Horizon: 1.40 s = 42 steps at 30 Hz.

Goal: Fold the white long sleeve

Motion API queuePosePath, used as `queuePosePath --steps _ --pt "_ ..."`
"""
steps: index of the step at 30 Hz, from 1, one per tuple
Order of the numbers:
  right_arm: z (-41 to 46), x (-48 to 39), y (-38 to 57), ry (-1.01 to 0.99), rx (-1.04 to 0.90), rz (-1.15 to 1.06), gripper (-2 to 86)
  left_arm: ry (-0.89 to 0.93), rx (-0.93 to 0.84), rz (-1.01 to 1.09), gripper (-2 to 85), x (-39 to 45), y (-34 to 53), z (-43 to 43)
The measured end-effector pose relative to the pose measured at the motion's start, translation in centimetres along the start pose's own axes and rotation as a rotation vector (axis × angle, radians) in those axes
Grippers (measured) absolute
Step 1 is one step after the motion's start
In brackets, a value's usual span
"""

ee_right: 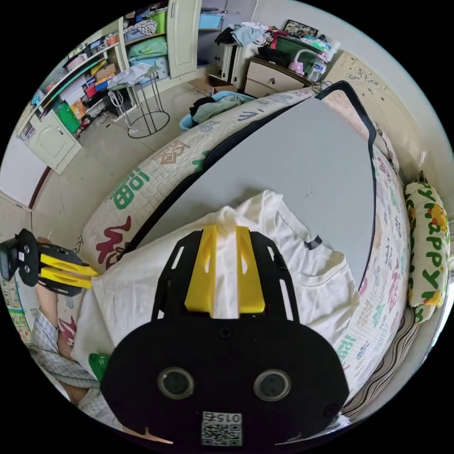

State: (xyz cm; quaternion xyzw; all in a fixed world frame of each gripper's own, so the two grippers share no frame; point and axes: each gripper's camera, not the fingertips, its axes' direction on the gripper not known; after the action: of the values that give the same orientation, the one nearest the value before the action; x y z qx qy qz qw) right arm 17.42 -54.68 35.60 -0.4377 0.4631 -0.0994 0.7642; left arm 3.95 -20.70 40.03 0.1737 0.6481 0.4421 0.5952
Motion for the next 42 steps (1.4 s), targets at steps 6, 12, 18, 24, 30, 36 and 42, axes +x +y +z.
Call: queuePosePath --steps 6,12,18,24,30,36,42 --pt "-6.3 2.0 12.1 -0.134 0.119 -0.002 6.6 -0.069 0.011 -0.003 1.7 0.0 1.8 -1.7" --pt "-8.4 0.1 30.8 -0.023 0.182 0.009 7.8 -0.105 0.247 -0.007 1.6 1.8 2.4 -4.2" --pt "-4.9 2.5 42.6 -0.029 0.142 0.223 7.8 -0.044 0.142 0.001 1.4 1.7 0.3 1.2" --pt "-1.7 4.9 45.7 -0.216 0.11 0.235 0.5 0.023 0.076 -0.091 1.3 -1.6 1.1 4.9" --pt "-0.7 5.4 48.0 -0.19 0.127 0.189 -0.2 0.098 0.1 -0.122 1.4 -3.8 2.4 6.3" --pt "0.1 6.6 50.5 -0.298 0.2 0.201 8.9 0.13 0.16 -0.109 1.2 -4.6 3.2 6.5" --pt "1.5 8.5 52.5 -0.383 0.198 0.203 6.7 0.136 0.202 -0.101 0.9 -5.0 3.9 7.0"
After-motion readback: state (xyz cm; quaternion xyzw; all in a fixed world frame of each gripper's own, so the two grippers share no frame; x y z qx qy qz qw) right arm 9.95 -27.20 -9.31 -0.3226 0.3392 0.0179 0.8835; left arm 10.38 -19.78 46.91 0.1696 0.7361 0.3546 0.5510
